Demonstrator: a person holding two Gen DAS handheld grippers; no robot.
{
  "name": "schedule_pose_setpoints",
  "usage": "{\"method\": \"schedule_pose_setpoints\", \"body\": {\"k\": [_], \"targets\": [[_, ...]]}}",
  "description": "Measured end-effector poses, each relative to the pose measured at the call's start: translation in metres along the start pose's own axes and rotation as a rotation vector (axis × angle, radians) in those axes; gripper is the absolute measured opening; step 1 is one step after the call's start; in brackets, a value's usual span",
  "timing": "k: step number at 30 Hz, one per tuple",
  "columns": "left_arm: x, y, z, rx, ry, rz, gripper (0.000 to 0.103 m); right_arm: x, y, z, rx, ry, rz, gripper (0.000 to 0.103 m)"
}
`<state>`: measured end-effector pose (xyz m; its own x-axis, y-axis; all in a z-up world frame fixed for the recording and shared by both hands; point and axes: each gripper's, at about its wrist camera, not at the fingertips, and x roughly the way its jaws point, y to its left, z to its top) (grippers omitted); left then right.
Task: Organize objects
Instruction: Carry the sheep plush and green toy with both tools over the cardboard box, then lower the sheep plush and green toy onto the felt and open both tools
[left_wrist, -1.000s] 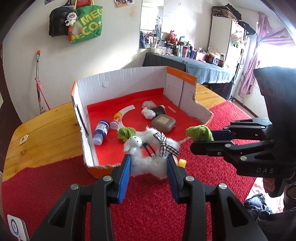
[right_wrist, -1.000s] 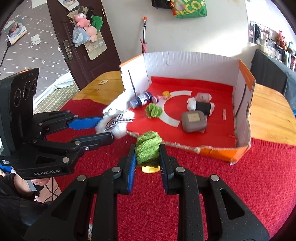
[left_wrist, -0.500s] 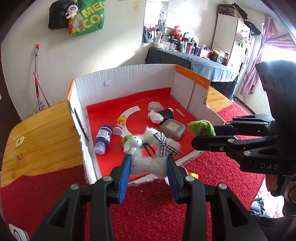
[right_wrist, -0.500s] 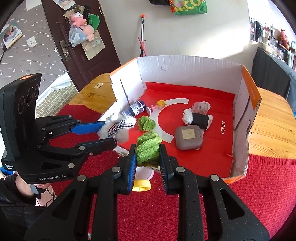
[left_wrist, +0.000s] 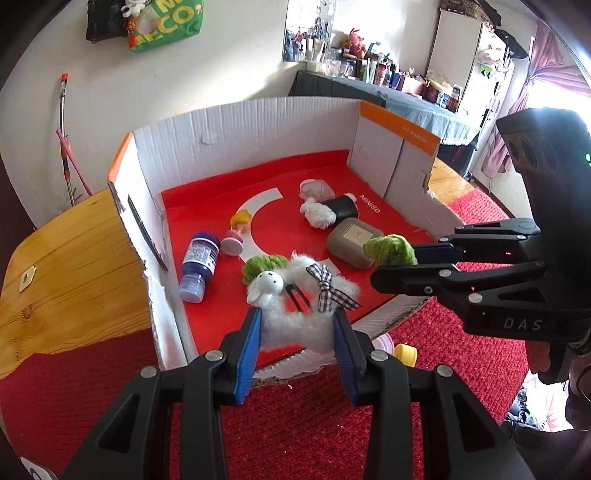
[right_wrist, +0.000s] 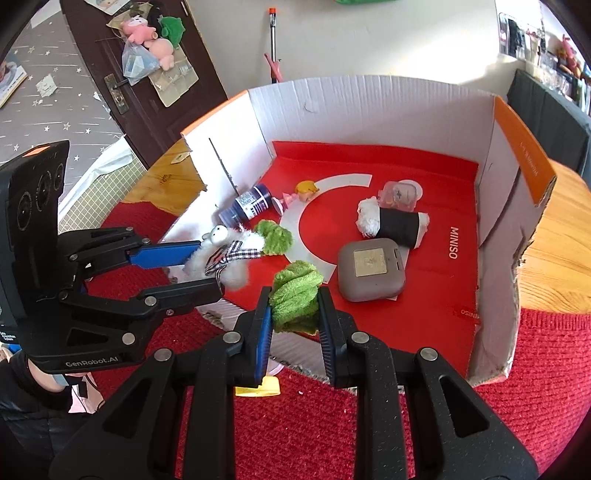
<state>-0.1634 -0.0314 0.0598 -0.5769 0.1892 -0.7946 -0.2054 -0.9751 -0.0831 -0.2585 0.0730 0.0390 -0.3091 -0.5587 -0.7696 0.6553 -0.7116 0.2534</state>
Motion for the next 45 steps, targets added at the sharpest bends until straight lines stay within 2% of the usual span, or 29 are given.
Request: {"method": "schedule_pose_setpoints", "body": {"k": [12,28,38,45], "targets": [[0.018,0.002,0.004,0.013,0.048,0.016,0.04,0.021,-0.007,0.004,0.011,0.047,0.016,0.022],[0.031,0.008,0.01,0.003,0.061,0.015,0.04,0.038,-0.02,0.008,0.037,0.079,0.037,0.022],[0.043,0.013,0.019,-0.008,0.056,0.019,0.04,0.039,-0.03,0.014,0.054,0.071,0.005,0.022],[0.05,0.012,0.026,-0.004,0.053,0.035,0.04,0.039,-0.032,0.02,0.047,0.069,-0.052,0.022]]}}
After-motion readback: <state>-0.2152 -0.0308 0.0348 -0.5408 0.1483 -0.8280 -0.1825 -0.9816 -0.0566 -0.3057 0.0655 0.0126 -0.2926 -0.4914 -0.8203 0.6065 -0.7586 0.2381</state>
